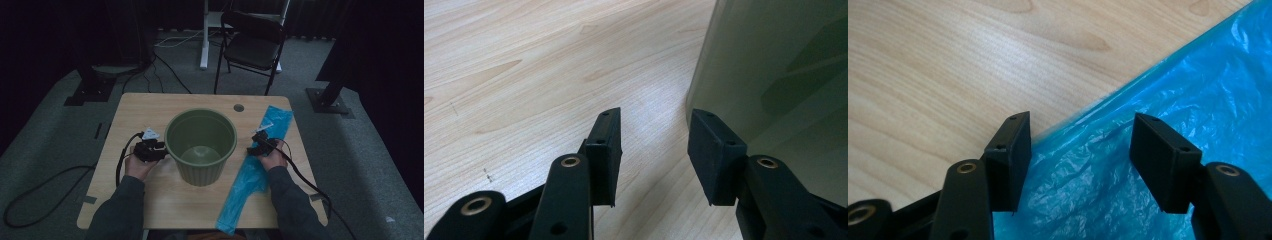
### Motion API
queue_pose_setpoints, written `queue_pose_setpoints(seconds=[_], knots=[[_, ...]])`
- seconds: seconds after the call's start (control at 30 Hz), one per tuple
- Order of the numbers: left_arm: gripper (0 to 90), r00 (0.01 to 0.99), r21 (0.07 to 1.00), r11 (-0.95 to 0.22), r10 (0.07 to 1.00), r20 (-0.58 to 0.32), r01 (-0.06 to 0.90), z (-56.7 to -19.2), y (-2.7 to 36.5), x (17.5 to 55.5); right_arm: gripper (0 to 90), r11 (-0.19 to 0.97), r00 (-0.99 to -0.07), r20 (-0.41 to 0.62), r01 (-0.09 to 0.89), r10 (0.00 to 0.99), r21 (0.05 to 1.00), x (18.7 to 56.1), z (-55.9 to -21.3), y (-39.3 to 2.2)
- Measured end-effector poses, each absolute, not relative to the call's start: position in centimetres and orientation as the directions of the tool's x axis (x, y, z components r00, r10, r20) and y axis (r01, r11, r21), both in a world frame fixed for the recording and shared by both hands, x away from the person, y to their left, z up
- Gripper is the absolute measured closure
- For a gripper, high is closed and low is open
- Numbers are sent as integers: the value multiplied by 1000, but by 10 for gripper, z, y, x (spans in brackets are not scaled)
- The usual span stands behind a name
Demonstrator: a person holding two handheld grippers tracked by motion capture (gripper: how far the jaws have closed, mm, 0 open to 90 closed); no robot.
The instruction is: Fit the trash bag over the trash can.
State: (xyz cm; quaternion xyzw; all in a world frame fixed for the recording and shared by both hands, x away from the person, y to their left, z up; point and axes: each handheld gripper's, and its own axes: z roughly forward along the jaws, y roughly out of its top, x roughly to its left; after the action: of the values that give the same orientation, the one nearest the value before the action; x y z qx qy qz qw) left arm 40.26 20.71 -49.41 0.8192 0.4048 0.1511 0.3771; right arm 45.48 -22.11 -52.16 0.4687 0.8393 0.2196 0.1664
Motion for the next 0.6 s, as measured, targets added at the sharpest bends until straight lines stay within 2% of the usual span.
queue_pose_setpoints(seconds=[0.23, 0.6], knots=[[567, 627, 740, -387, 777, -59, 550, -494, 207, 403, 433, 493, -521, -94, 711, 848, 501, 449, -520, -228], [567, 626, 738, -389, 777, -58, 551, -495, 206, 403, 469, 491, -532, -61, 725, 845, 483, 432, -519, -258]])
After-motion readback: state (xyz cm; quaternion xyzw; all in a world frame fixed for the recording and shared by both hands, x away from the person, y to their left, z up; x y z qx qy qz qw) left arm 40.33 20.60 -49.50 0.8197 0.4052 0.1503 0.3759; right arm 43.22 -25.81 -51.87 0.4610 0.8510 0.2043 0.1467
